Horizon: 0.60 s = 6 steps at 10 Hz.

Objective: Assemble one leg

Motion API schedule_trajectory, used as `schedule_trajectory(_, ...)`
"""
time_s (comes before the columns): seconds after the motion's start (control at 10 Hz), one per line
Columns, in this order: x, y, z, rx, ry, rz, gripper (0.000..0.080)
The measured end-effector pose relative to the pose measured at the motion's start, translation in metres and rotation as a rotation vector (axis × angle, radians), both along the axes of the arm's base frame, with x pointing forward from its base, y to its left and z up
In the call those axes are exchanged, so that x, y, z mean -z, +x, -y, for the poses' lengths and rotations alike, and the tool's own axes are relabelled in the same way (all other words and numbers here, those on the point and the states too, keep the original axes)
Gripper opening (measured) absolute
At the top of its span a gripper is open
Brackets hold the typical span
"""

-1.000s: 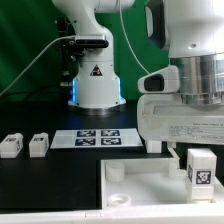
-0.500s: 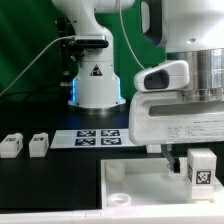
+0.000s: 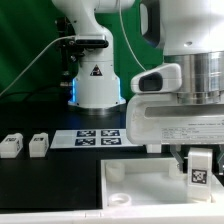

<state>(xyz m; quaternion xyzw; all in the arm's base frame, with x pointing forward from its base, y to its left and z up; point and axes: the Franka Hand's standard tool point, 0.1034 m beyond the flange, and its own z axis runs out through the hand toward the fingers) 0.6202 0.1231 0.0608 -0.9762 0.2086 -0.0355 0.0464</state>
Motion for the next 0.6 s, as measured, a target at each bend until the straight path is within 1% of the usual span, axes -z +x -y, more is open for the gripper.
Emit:
schedule_trajectory(0.1,0.0,0.0,-0.001,0.113,0.018,-0.009,0.0295)
schedule_trajectory(0.2,-0.001,0.002,0.0,0.221,0.045,-0.022,0.0295)
schedule_trajectory(0.3,0.0,0.001,-0.003,0.426,0.079,-0.047,0.0295)
schedule_trajectory(0.4,0.002,0.001,-0.007,0.579,0.093,-0.065,0.0295)
schedule_trajectory(0.6,0.003,0.004,-0.012,0.897,0.151,-0.096,0.0294)
